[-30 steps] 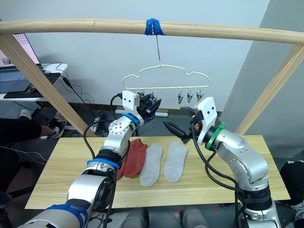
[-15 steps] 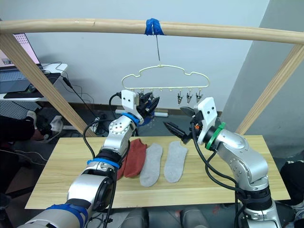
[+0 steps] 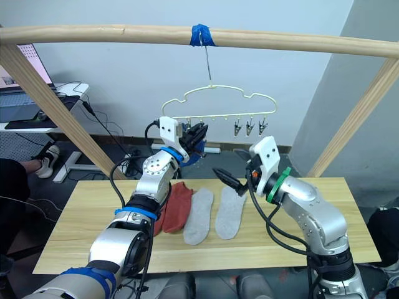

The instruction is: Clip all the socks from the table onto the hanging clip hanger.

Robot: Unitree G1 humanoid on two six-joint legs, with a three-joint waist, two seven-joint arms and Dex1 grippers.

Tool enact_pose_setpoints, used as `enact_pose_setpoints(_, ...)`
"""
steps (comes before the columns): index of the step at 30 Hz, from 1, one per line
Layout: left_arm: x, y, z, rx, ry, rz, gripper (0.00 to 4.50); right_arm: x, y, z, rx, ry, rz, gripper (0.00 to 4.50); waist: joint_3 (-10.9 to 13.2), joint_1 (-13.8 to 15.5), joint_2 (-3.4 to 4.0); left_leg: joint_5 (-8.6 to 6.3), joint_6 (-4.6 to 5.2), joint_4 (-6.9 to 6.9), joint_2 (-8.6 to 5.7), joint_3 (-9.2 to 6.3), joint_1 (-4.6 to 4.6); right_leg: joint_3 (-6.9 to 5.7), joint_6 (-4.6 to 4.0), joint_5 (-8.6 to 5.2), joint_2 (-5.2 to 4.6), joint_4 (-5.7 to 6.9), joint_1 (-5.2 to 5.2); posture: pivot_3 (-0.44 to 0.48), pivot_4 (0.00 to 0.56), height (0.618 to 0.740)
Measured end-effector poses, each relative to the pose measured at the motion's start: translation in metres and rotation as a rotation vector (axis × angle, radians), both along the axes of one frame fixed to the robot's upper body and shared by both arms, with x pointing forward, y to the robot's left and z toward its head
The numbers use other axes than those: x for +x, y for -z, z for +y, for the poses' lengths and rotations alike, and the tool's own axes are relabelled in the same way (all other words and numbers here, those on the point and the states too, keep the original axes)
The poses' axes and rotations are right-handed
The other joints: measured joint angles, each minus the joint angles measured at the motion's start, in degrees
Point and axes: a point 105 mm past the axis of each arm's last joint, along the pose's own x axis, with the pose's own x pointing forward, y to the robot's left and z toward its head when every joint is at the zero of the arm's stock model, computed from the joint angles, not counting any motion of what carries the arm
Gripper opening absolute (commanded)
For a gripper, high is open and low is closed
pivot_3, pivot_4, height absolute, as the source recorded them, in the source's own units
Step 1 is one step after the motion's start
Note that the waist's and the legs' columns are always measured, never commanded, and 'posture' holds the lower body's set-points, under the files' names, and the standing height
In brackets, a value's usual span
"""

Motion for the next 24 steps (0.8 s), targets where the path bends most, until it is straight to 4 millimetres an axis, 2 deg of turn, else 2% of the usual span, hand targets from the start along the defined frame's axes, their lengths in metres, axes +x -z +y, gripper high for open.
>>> enact_pose_setpoints(3,-0.005,-0.004,-0.001,-0.097,0.093,0.108,0.17,0.019,0.045,-0.007,-0.123,0.089,0.079,4.5,0.0,-0.1,0.0,0.01,0.0,0.03,0.01,0.0,0.04,0.0,0.0,0.0,0.0,0.11,-0.01,-0.074,0.122,0.74)
enact_pose_setpoints(7,-0.014,-0.009,0.011,-0.253,0.19,0.319,0.17,0.037,0.098,-0.004,-0.252,0.137,0.166,4.5,0.01,-0.79,0.01,0.01,0.0,0.04,0.04,-0.03,0.11,0.0,0.01,-0.01,0.03,0.35,-0.06,-0.05,0.123,0.74)
enact_pose_setpoints(12,-0.026,-0.017,0.021,-0.401,0.277,0.512,0.17,0.05,0.129,0.004,-0.316,0.148,0.206,4.5,0.01,-1.22,0.01,0.03,-0.02,0.06,0.04,-0.09,0.21,-0.04,0.01,-0.01,0.03,0.5,0.0,-0.05,0.123,0.74)
enact_pose_setpoints(13,-0.029,-0.017,0.023,-0.432,0.29,0.552,0.17,0.05,0.138,0.005,-0.334,0.152,0.224,4.5,0.01,-1.22,0.02,0.03,-0.03,0.06,0.03,-0.1,0.22,-0.04,0.01,-0.01,0.02,0.53,0.0,-0.021,0.128,0.74)
enact_pose_setpoints(18,-0.041,-0.022,0.027,-0.519,0.335,0.659,0.17,0.046,0.169,0.011,-0.377,0.142,0.296,4.5,0.02,-0.9,0.01,0.05,-0.07,0.06,0.03,-0.12,0.27,-0.05,0.01,-0.01,0.02,0.66,0.0,-0.016,0.13,0.74)
enact_pose_setpoints(19,-0.043,-0.023,0.026,-0.519,0.344,0.669,0.17,0.044,0.174,0.011,-0.383,0.139,0.306,4.11,0.02,-0.85,0.02,0.06,-0.08,0.06,0.03,-0.12,0.29,-0.04,0.01,-0.01,0.02,0.69,0.0,-0.008,0.131,0.74)
enact_pose_setpoints(20,-0.045,-0.022,0.025,-0.515,0.345,0.675,0.17,0.044,0.175,0.012,-0.386,0.136,0.3,3.94,0.02,-0.73,0.02,0.06,-0.09,0.06,0.03,-0.12,0.31,-0.03,0.01,-0.01,0.02,0.71,0.01,-0.009,0.131,0.74)
enact_pose_setpoints(24,-0.05,-0.02,0.025,-0.508,0.342,0.688,0.17,0.045,0.175,0.012,-0.39,0.119,0.29,2.53,0.02,-0.19,0.02,0.13,-0.2,0.06,0.03,-0.11,0.41,-0.02,0.01,-0.01,0.02,0.78,0.06,-0.007,0.132,0.74)
